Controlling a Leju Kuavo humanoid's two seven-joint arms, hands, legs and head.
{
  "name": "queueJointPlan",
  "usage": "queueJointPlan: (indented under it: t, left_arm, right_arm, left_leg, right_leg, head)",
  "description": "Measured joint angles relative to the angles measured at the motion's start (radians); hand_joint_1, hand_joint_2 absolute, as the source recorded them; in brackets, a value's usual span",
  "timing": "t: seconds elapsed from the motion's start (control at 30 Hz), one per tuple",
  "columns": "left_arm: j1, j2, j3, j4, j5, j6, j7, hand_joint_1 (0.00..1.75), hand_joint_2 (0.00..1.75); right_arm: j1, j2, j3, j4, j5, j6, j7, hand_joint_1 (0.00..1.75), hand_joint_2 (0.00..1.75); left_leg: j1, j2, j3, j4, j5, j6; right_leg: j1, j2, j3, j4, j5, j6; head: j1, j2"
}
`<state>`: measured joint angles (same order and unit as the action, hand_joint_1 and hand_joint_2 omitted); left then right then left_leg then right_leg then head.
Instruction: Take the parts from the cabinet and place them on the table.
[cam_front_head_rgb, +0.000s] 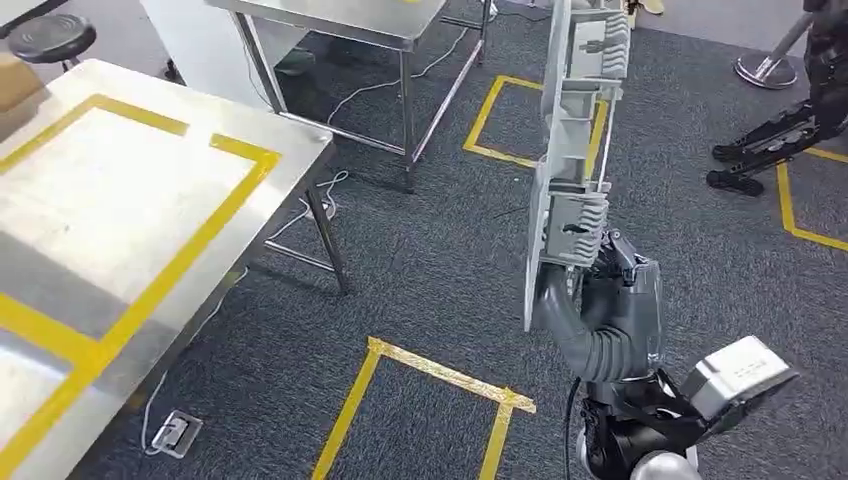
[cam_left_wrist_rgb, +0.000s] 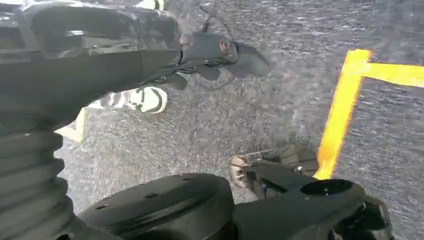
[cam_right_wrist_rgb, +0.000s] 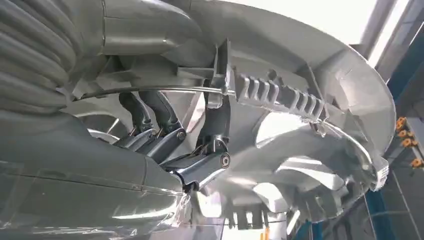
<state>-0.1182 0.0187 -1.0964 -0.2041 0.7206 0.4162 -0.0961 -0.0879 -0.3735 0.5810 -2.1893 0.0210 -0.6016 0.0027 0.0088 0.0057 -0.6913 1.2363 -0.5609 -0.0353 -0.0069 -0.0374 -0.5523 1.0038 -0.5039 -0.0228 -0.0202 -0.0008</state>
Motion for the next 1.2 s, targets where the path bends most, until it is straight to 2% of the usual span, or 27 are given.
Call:
queueJointPlan:
  t: [0.03, 0.07, 0.1, 0.13, 0.2, 0.23, 0.3, 0.33, 0.37, 0.4, 0.43, 0.47, 0.5, 0.57, 0.6, 0.73, 0.77, 0.8, 0.83, 0.9, 0.93, 0.97, 1.0, 1.07, 1.1, 1.13, 1.2]
  left_arm:
    - [0.001, 0.000, 0.000, 0.000, 0.000, 0.000, 0.001, 0.00, 1.75]
    - [0.001, 0.001, 0.000, 0.000, 0.000, 0.000, 0.001, 0.00, 1.75]
    - [-0.002, 0.001, 0.000, 0.000, 0.000, 0.000, 0.001, 0.00, 1.75]
    - [-0.004, 0.001, 0.000, 0.000, 0.000, 0.000, 0.001, 0.00, 1.75]
    - [-0.003, 0.002, 0.000, 0.000, 0.000, 0.000, 0.002, 0.00, 1.75]
    - [-0.003, 0.002, 0.000, 0.000, 0.000, 0.000, 0.002, 0.00, 1.75]
    - [-0.003, 0.003, 0.000, 0.000, 0.000, 0.000, 0.002, 0.00, 1.75]
    - [-0.005, 0.002, 0.000, 0.000, 0.000, 0.000, 0.002, 0.00, 1.75]
    - [-0.005, 0.002, 0.000, 0.000, 0.000, 0.000, 0.002, 0.00, 1.75]
    - [-0.005, 0.001, 0.000, 0.000, 0.000, 0.000, 0.002, 0.00, 1.75]
    - [-0.004, 0.002, 0.000, 0.000, 0.000, 0.000, 0.002, 0.00, 1.75]
    - [-0.003, 0.002, 0.000, 0.000, 0.000, 0.000, 0.002, 0.00, 1.75]
    - [-0.003, 0.003, 0.000, 0.000, 0.000, 0.000, 0.002, 0.00, 1.75]
    - [-0.003, 0.001, 0.000, 0.000, 0.000, 0.000, 0.002, 0.00, 1.75]
    - [-0.003, 0.000, 0.000, 0.000, -0.001, -0.001, 0.003, 0.00, 1.75]
    - [0.001, -0.004, 0.000, 0.000, -0.003, -0.001, 0.010, 0.00, 1.75]
    - [0.001, -0.003, 0.000, 0.000, -0.002, 0.000, 0.011, 0.00, 1.75]
    - [0.001, -0.003, 0.000, 0.000, -0.002, 0.000, 0.011, 0.00, 1.75]
    - [0.000, -0.004, 0.000, 0.000, -0.002, 0.000, 0.011, 0.00, 1.75]
    - [-0.001, -0.004, 0.000, 0.000, -0.002, 0.000, 0.011, 0.00, 1.75]
    - [-0.001, -0.004, 0.000, 0.000, -0.001, 0.000, 0.010, 0.00, 1.75]
    - [-0.001, -0.005, 0.000, 0.000, -0.002, 0.000, 0.010, 0.00, 1.75]
    - [-0.001, -0.005, 0.000, 0.000, -0.001, 0.000, 0.009, 0.00, 1.75]
    - [0.000, -0.005, 0.000, 0.000, -0.001, 0.000, 0.009, 0.00, 1.75]
    - [0.000, -0.005, 0.000, 0.000, -0.001, 0.000, 0.008, 0.00, 1.75]
    - [-0.002, -0.005, 0.000, 0.000, 0.000, 0.001, 0.008, 0.00, 1.75]
    - [-0.003, -0.006, 0.000, 0.000, 0.002, 0.003, 0.005, 0.00, 1.75]
  right_arm:
    - [0.000, 0.000, 0.000, 0.000, 0.000, 0.000, 0.000, 1.75, 1.75]
    - [0.000, 0.000, 0.000, 0.000, 0.000, 0.000, 0.000, 1.75, 1.75]
    - [0.000, 0.000, 0.000, 0.000, 0.000, 0.000, 0.000, 1.75, 1.75]
    - [0.000, 0.000, 0.000, 0.000, 0.000, 0.000, 0.000, 1.75, 1.75]
    - [0.000, 0.001, 0.001, 0.000, 0.000, 0.000, 0.000, 1.75, 1.75]
    - [0.000, 0.001, 0.002, 0.000, 0.001, 0.000, 0.000, 1.75, 1.75]
    - [0.001, 0.001, 0.003, 0.000, 0.008, 0.000, 0.000, 1.75, 1.75]
    - [0.000, 0.001, 0.005, -0.001, 0.012, 0.000, 0.002, 1.75, 1.75]
    - [0.001, 0.001, 0.008, -0.001, 0.016, 0.001, 0.004, 1.75, 1.75]
    - [0.000, 0.001, 0.012, -0.001, 0.020, 0.001, 0.008, 1.75, 1.75]
    - [0.000, 0.001, 0.015, -0.001, 0.021, 0.001, 0.011, 1.75, 1.75]
    - [0.001, 0.001, 0.019, 0.000, 0.023, 0.001, 0.014, 1.75, 1.75]
    - [0.001, 0.001, 0.021, 0.000, 0.024, 0.001, 0.016, 1.75, 1.75]
    - [-0.001, 0.001, 0.021, -0.001, 0.022, 0.000, 0.018, 1.75, 1.75]
    - [-0.003, 0.001, 0.021, 0.000, 0.019, 0.001, 0.019, 1.75, 1.75]
    - [-0.011, 0.002, 0.022, -0.002, 0.007, 0.002, 0.021, 1.75, 1.75]
    - [-0.013, 0.002, 0.022, -0.002, 0.006, 0.003, 0.021, 1.75, 1.75]
    - [-0.015, 0.002, 0.022, -0.002, 0.003, 0.003, 0.022, 1.75, 1.75]
    - [-0.016, 0.002, 0.022, -0.004, 0.003, 0.003, 0.022, 1.75, 1.75]
    - [-0.016, 0.002, 0.023, -0.004, 0.000, 0.003, 0.022, 1.75, 1.75]
    - [-0.016, 0.003, 0.024, -0.004, 0.000, 0.003, 0.022, 1.75, 1.75]
    - [-0.016, 0.003, 0.024, -0.004, 0.000, 0.004, 0.022, 1.75, 1.75]
    - [-0.016, 0.004, 0.024, -0.004, 0.000, 0.004, 0.022, 1.75, 1.75]
    - [-0.019, 0.005, 0.026, -0.004, 0.000, 0.006, 0.022, 1.75, 1.75]
    - [-0.020, 0.005, 0.027, -0.005, 0.000, 0.008, 0.022, 1.75, 1.75]
    - [-0.021, 0.005, 0.028, -0.006, 0.000, 0.008, 0.022, 1.75, 1.75]
    - [-0.027, 0.005, 0.032, -0.006, -0.001, 0.013, 0.022, 1.75, 1.75]
  left_leg:
    - [-0.001, 0.013, 0.050, -0.095, 0.046, 0.003]
    - [-0.003, 0.046, 0.095, -0.187, 0.072, 0.008]
    - [-0.018, 0.072, 0.104, -0.201, 0.056, 0.012]
    - [-0.016, 0.063, 0.102, -0.209, 0.058, 0.022]
    - [-0.020, 0.044, 0.099, -0.208, 0.059, 0.030]
    - [-0.019, 0.035, 0.100, -0.215, 0.064, 0.039]
    - [-0.011, 0.018, 0.103, -0.220, 0.069, 0.049]
    - [-0.011, 0.008, 0.103, -0.220, 0.070, 0.055]
    - [-0.012, -0.003, 0.103, -0.219, 0.070, 0.056]
    - [-0.013, -0.012, 0.103, -0.219, 0.070, 0.057]
    - [-0.013, -0.021, 0.104, -0.219, 0.071, 0.057]
    - [-0.014, -0.031, 0.105, -0.219, 0.071, 0.057]
    - [-0.014, -0.042, 0.106, -0.218, 0.071, 0.057]
    - [-0.013, -0.058, 0.112, -0.218, 0.069, 0.054]
    - [-0.014, -0.062, 0.109, -0.219, 0.068, 0.052]
    - [-0.013, -0.078, 0.092, -0.216, 0.076, 0.033]
    - [-0.014, -0.069, 0.090, -0.210, 0.065, 0.028]
    - [-0.020, -0.023, 0.080, -0.188, 0.046, 0.023]
    - [-0.017, -0.007, 0.056, -0.133, 0.010, 0.019]
    - [-0.009, -0.005, -0.022, 0.033, -0.064, 0.011]
    - [-0.007, -0.005, -0.047, 0.086, -0.077, 0.009]
    - [-0.006, -0.005, -0.047, 0.089, -0.065, 0.008]
    - [-0.004, -0.004, -0.028, 0.050, -0.034, 0.007]
    - [-0.003, 0.021, 0.065, -0.127, 0.061, 0.011]
    - [-0.008, 0.066, 0.093, -0.189, 0.066, 0.015]
    - [-0.020, 0.072, 0.099, -0.200, 0.065, 0.020]
    - [-0.019, 0.052, 0.098, -0.208, 0.057, 0.030]
  right_leg:
    - [0.000, -0.004, 0.003, 0.001, -0.002, 0.003]
    - [0.000, -0.008, 0.006, 0.001, -0.006, 0.008]
    - [0.006, -0.012, 0.004, 0.002, -0.007, 0.013]
    - [0.008, -0.017, 0.001, 0.007, -0.008, 0.018]
    - [0.004, -0.037, 0.005, 0.003, -0.008, 0.022]
    - [0.004, -0.046, 0.008, 0.003, -0.011, 0.030]
    - [-0.003, 0.003, -0.006, 0.042, -0.051, 0.037]
    - [-0.003, 0.023, -0.044, 0.131, -0.101, 0.039]
    - [-0.002, 0.029, -0.084, 0.219, -0.139, 0.041]
    - [-0.002, 0.031, -0.118, 0.291, -0.164, 0.041]
    - [-0.002, 0.031, -0.138, 0.330, -0.167, 0.041]
    - [-0.002, 0.032, -0.138, 0.322, -0.148, 0.038]
    - [-0.002, 0.033, -0.118, 0.267, -0.102, 0.035]
    - [-0.003, 0.049, -0.046, 0.089, 0.004, 0.028]
    - [-0.003, 0.079, -0.025, 0.042, 0.011, 0.025]
    - [0.000, 0.068, -0.018, 0.012, 0.005, 0.021]
    - [-0.008, 0.058, -0.013, -0.001, 0.011, 0.012]
    - [-0.006, 0.051, -0.011, -0.003, 0.013, 0.008]
    - [-0.005, 0.045, -0.011, -0.003, 0.012, 0.004]
    - [-0.003, 0.026, -0.012, -0.002, 0.012, 0.002]
    - [-0.002, 0.018, -0.012, -0.002, 0.011, 0.002]
    - [-0.002, 0.010, -0.011, -0.001, 0.010, 0.002]
    - [-0.002, 0.005, -0.011, 0.000, 0.009, 0.003]
    - [-0.002, -0.005, -0.006, 0.001, 0.005, 0.009]
    - [-0.002, -0.008, -0.005, 0.002, 0.002, 0.013]
    - [0.004, -0.012, -0.007, 0.007, 0.000, 0.018]
    - [0.004, -0.028, -0.010, 0.008, 0.000, 0.025]
  head:
    - [-0.001, 0.000]
    - [-0.003, 0.000]
    - [-0.005, 0.000]
    - [-0.003, 0.000]
    - [0.001, 0.000]
    - [0.000, 0.000]
    - [0.003, 0.000]
    - [0.008, 0.000]
    - [0.011, 0.000]
    - [0.012, 0.000]
    - [0.011, 0.000]
    - [0.011, 0.000]
    - [0.011, 0.000]
    - [0.012, 0.000]
    - [0.013, 0.000]
    - [0.012, 0.000]
    - [0.011, 0.000]
    - [0.007, 0.000]
    - [0.000, 0.000]
    - [-0.007, 0.000]
    - [-0.007, 0.000]
    - [-0.008, 0.000]
    - [-0.008, 0.000]
    - [-0.010, 0.000]
    - [-0.011, 0.000]
    - [-0.014, 0.000]
    - [-0.010, 0.000]
